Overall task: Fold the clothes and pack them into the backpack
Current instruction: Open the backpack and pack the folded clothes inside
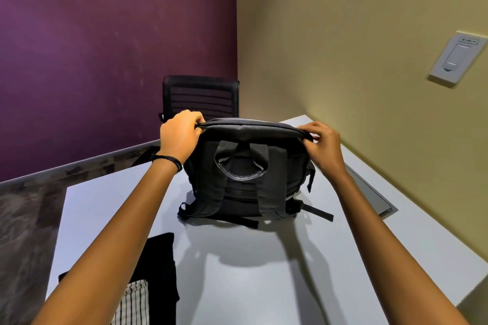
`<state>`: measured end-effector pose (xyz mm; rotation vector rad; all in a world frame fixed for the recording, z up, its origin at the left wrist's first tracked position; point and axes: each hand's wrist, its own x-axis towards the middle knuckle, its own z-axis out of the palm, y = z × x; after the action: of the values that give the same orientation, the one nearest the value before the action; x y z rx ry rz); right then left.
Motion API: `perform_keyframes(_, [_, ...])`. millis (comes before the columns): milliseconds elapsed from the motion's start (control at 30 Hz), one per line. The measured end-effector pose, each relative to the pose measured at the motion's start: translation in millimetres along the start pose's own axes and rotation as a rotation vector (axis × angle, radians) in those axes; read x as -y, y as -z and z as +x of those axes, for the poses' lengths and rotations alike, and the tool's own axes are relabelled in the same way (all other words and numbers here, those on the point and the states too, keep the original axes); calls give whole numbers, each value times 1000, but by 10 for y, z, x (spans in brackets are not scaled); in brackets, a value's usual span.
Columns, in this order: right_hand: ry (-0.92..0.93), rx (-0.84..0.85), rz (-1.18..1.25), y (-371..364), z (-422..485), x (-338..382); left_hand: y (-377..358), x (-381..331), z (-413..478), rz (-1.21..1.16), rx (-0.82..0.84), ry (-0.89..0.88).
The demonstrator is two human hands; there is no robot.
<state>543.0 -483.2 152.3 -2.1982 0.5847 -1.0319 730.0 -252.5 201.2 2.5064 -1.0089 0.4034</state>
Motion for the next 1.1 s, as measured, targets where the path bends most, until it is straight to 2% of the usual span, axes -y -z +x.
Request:
perform_keyframes(167, [-30,9,29,136,-341,12,129,-22,-346,26,160,-95])
perform_keyframes(367, [35,100,23,402,-929,109,365,-38,-770,157,515,-267])
perform_keyframes(500, [19,161,21,521,-1455,47,331,-51,-1161,126,780,-319])
perform_keyframes(567, [2,187,12,562,-1710,16,275,-65,-1354,122,859,-346])
perform_keyframes(700, [-20,237,-31,603,-2184,-58,130,-88,-1725,130,922,-436])
perform_keyframes(833, [-77,198,-84,565,-2605,-121,-26,-77,-2099,146,938,-521])
perform_keyframes(1100, [-359,127,-51,438,-3321,-166,-309,-15,-2808,153,865,-669])
